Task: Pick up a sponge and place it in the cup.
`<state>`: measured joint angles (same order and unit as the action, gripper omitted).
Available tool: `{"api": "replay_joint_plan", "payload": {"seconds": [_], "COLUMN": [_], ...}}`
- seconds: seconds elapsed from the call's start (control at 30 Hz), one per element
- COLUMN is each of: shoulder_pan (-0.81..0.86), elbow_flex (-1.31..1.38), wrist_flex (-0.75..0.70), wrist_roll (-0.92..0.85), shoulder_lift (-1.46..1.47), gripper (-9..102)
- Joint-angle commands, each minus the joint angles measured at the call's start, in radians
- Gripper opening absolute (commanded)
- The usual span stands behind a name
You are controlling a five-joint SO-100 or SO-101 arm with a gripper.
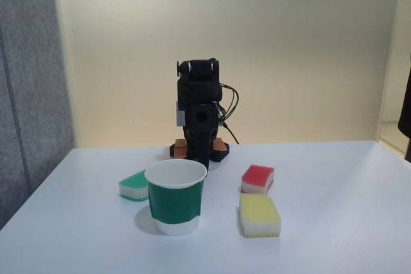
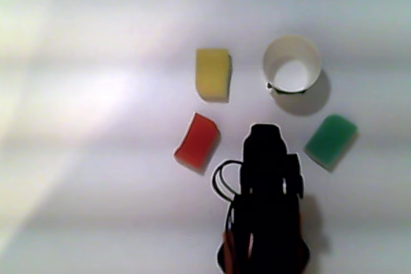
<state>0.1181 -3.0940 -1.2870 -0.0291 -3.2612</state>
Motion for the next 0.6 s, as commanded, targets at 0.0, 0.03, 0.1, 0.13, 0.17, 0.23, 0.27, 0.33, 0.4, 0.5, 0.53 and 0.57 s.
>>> {"api": "replay_joint_plan", "payload": {"seconds": [0.0,0.03,0.1,0.13,0.17,0.23,0.27,0.33,0.4,0.5,0.53,0.57], "shoulder_pan": [0.058,0.058,0.055,0.054,0.054,0.054,0.054,0.055,0.058,0.058,0.057,0.054], "elbow_flex": [0.055,0.054,0.052,0.051,0.051,0.049,0.049,0.051,0.052,0.078,0.097,0.115], "wrist_flex": [-0.037,-0.038,-0.043,-0.044,-0.046,-0.046,-0.044,-0.043,-0.043,-0.049,-0.052,-0.052], "wrist_roll": [-0.077,-0.077,-0.077,-0.077,-0.075,-0.072,-0.069,-0.069,-0.069,-0.069,-0.069,-0.069], "shoulder_lift": [0.025,0.025,0.025,0.025,0.023,0.021,0.021,0.021,0.023,0.049,0.067,0.089], "gripper": [0,0,0,0,0,0,0,0,0,0,0,0]}}
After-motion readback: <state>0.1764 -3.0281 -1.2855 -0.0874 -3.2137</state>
